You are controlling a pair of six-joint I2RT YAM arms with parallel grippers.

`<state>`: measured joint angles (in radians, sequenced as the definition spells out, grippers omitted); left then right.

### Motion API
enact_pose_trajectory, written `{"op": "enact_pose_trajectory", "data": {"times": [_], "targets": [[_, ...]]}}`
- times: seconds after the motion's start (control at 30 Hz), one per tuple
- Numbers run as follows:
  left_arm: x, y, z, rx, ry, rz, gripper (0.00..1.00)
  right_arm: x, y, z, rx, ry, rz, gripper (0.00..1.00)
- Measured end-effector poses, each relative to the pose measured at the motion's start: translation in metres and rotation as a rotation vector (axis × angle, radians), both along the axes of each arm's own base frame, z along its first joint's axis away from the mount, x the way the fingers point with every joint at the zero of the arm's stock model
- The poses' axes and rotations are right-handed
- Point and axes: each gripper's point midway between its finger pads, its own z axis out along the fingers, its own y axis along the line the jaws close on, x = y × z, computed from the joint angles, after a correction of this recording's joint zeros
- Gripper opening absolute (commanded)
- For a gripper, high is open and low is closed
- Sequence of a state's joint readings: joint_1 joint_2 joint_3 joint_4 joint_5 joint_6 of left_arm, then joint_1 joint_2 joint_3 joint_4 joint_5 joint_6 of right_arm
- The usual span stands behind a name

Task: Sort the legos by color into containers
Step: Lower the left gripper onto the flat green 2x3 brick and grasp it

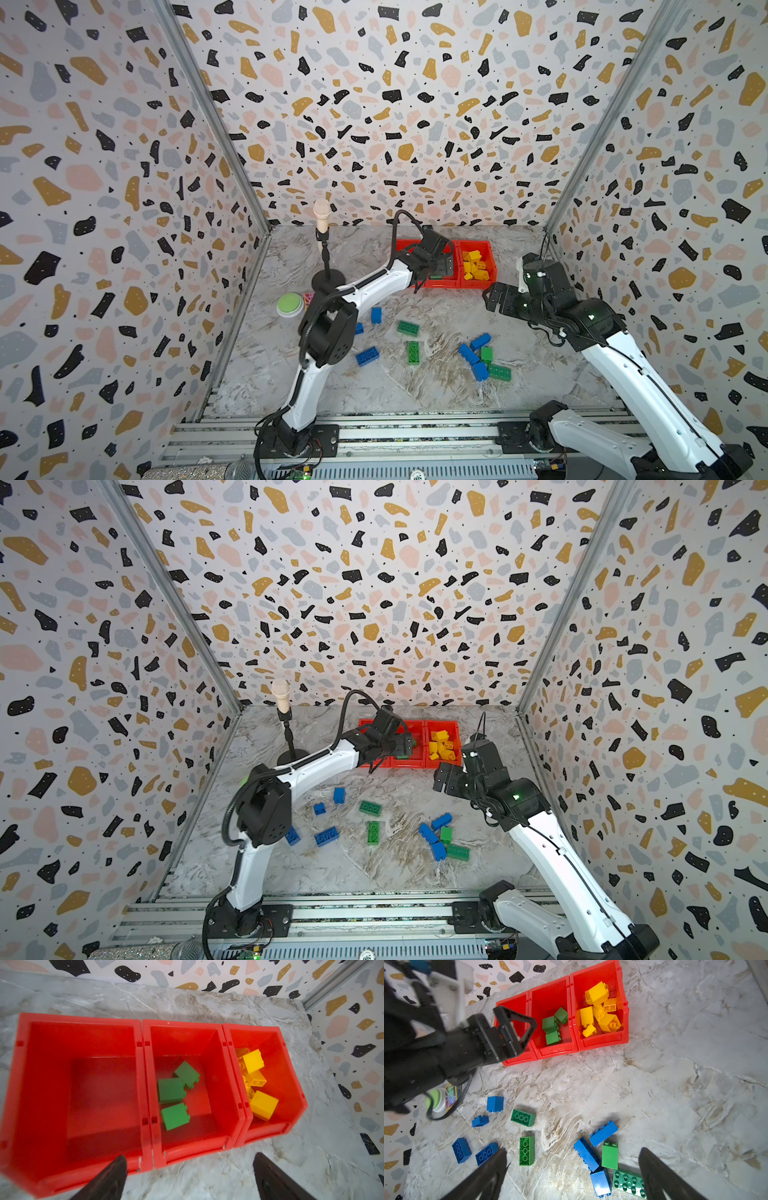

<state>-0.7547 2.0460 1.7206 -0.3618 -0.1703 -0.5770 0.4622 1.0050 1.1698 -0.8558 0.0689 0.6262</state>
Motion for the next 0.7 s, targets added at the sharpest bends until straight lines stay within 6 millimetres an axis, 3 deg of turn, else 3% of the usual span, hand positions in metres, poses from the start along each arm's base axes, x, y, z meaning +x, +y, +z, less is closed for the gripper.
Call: {"op": "enact_pose_trajectory", "data": {"times": [0.1,0.2,0.37,0.53,0.7], "targets": [[-0.041,0.03,-0.006,0.044,0.019,-0.02,0.96,0.001,0.007,0.0,0.017,-0.005,0.038,0.99],[-0.078,0.059,-0.024,0.096,0.058,-0.034,0.96,-0.001,0.014,-0.005,0.029,-0.003,0.077,0.99],[-0.122,0.091,-0.055,0.168,0.117,-0.061,0.97,-0.009,0.02,-0.014,0.038,0.013,0.132,0.99],[-0.145,0.084,-0.067,0.208,0.127,-0.128,1.0,-0.017,0.023,-0.012,0.057,0.002,0.17,0.99],[-0.152,0.075,-0.079,0.244,0.13,-0.187,1.0,-0.026,0.022,-0.01,0.069,-0.013,0.186,0.99]]}}
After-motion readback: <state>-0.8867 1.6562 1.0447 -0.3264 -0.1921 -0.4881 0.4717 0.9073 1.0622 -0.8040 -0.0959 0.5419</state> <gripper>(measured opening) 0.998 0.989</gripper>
